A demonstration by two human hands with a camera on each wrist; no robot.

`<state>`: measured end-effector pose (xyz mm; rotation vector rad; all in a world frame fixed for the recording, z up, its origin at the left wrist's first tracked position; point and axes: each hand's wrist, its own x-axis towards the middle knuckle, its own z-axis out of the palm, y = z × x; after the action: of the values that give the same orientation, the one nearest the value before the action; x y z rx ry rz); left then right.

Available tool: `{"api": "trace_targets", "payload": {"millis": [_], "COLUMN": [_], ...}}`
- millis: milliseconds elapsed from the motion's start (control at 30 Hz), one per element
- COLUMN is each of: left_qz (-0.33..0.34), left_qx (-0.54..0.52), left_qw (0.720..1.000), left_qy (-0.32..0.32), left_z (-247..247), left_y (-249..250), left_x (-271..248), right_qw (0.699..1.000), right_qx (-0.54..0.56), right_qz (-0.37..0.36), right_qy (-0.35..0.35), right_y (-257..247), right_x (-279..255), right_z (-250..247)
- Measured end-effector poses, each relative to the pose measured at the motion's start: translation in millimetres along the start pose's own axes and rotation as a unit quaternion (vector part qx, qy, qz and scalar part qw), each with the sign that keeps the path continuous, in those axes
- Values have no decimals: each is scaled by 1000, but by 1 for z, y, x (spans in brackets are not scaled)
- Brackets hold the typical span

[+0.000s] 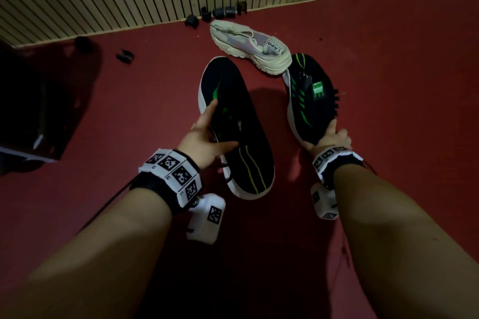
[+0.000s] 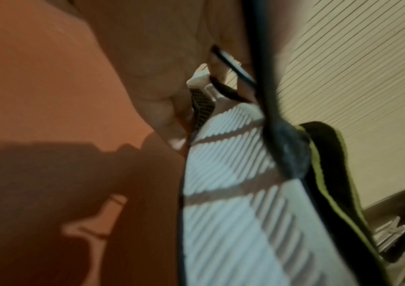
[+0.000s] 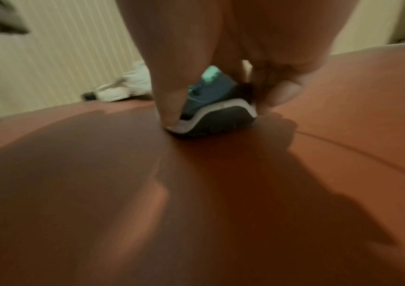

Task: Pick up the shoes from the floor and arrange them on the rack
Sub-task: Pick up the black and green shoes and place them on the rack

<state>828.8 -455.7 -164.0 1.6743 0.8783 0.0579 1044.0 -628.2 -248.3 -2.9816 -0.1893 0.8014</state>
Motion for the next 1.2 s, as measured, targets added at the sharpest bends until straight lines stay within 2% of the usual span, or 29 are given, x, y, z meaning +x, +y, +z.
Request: {"api": "trace_targets", "payload": {"millis": [133, 233, 333, 433, 567, 700, 800, 1000, 1200], "left_qz": [5, 1, -7, -14, -21, -32, -38, -39, -20], "left_qx": [-22, -43, -75, -71, -36, -11, 1, 3, 5], "left_qw": [1000, 999, 997, 997, 999, 999, 999, 999, 1000], "left_qy": [-3, 5, 0, -7, -11, 5, 11, 12, 10], "left_z": [-12, -26, -45, -64, -82, -86, -80, -52, -39], "left_y": [0, 0, -8, -24, -49, -65, -69, -57, -49], "left_x": [-11, -21, -35, -47, -59, -66, -61, -38, -27], "right_qw": [1000, 996, 990, 987, 976, 962, 932, 829, 803], "right_qx": [-10, -85, -141, -137, -162, -214, -302, -474, -488], "right_qz": [20, 19, -28, -82, -142, -169, -199, -297, -342], "right_qy": [10, 2, -14, -12, 5, 16, 11, -12, -25], "right_y": [-16, -27, -34, -43, -47, -36, -29, -29, -39], "right_x": [-23, -50, -80, -98, -101, -96, -77, -40, -16], "right_z": [15, 30, 51, 64, 50, 39, 25, 1, 7]}}
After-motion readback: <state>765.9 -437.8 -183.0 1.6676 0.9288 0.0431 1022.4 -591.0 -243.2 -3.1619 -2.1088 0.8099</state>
